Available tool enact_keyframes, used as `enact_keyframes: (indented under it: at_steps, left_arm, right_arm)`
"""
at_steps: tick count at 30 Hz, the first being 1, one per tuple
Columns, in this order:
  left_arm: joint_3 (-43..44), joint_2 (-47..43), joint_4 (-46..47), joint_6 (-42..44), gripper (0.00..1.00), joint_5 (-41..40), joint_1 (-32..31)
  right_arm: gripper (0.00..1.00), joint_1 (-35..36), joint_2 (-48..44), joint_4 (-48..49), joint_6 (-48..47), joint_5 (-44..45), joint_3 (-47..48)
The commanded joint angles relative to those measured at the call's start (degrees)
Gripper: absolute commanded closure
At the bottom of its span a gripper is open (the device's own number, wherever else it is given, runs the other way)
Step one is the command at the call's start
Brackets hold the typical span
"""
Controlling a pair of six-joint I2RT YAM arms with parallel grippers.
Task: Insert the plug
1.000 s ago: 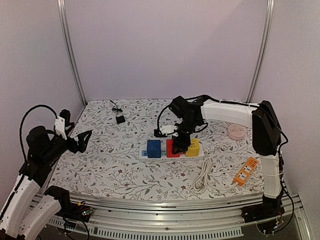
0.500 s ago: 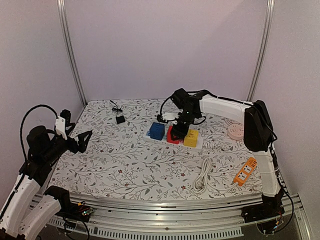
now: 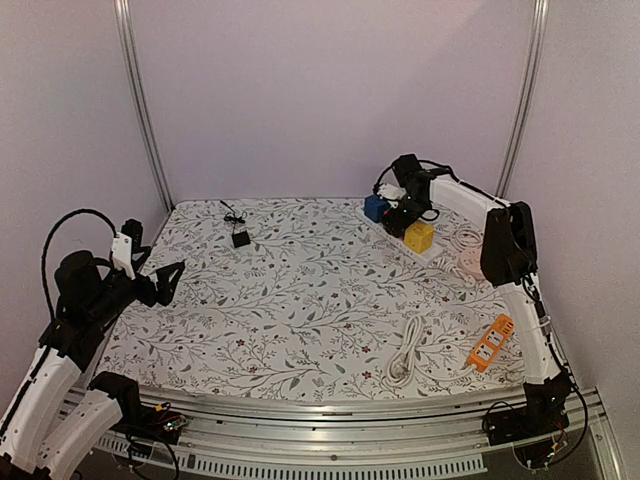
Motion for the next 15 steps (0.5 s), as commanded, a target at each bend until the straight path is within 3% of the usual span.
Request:
enact_keyframes:
  at_steps: [1,6,9,12,15]
  left_arm:
    - [-0.9,0.3,0.3,0.3,0.01,0.8,0.8]
    - [-0.9,0.2,0.2,0.3,0.01,1.0,0.9]
    - [-0.9,0.0,0.1,0.3,0.01,1.1,1.0]
    - [-0.9,-0.3,0.3,0.3,0.01,1.2,1.1]
    - [-0.9,-0.5,0.3,0.2,0.01,1.2,1.1]
  right_arm:
    - [0.03,0.8,2.3,-1.0,1.1,2.9,0.0]
    - [0.01,-1.0,-3.9,-0.9,5.9,2.5,0.1]
    - [0.01,-5.0,-10.3,-0.4,13.1,-2.6,-1.8]
    - [0.01,-10.4,-16.3,3.0,20.9,-10.0,-8.0]
    - [0.02,-14.5,-21.2,6.0,26.0,-9.3,-15.9]
